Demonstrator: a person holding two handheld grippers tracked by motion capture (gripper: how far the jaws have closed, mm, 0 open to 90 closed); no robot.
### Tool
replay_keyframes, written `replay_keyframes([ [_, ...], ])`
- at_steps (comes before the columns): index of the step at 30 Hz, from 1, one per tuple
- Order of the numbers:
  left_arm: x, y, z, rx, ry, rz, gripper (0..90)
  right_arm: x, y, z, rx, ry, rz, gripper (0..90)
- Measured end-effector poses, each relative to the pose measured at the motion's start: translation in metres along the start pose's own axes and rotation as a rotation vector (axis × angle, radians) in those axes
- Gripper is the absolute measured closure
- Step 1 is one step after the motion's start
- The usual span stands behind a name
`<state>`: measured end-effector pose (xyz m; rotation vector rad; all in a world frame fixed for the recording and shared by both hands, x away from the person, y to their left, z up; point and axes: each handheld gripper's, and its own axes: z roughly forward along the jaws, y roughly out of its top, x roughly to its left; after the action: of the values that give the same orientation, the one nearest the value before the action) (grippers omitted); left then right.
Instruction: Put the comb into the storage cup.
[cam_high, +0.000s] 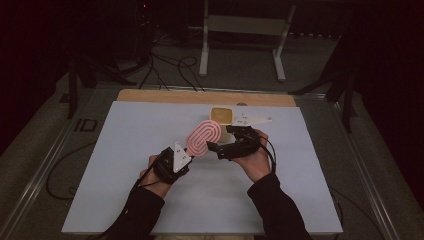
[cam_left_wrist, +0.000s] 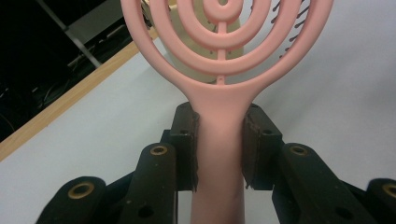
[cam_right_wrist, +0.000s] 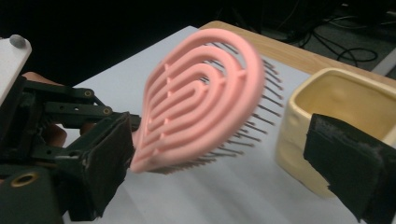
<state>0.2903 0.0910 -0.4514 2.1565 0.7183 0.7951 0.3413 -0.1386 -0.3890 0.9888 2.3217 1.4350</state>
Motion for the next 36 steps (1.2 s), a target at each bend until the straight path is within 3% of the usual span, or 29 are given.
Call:
replay_keyframes([
  [9, -0.003, 0.001, 0.0, -0.013, -0.008, 0.004, 70.2, 0.003, 0.002, 0.008, 0.006, 0.04, 0.037, 14.5],
  [16, -0.005, 0.003, -0.003, -0.034, -0.018, 0.001, 70.2, 0.002, 0.0, 0.015, 0.025, 0.066, 0.088, 29.2],
  [24, -0.006, 0.003, -0.003, -0.048, -0.028, -0.005, 70.2, 0.007, 0.0, 0.02, 0.024, 0.074, 0.097, 39.7],
  [29, -0.006, 0.002, -0.002, -0.051, -0.035, -0.016, 70.2, 0.005, -0.001, 0.021, 0.02, 0.101, 0.135, 45.3],
  [36, -0.007, 0.001, -0.001, -0.057, -0.037, -0.025, 70.2, 0.006, -0.002, 0.023, 0.025, 0.121, 0.149, 49.5],
])
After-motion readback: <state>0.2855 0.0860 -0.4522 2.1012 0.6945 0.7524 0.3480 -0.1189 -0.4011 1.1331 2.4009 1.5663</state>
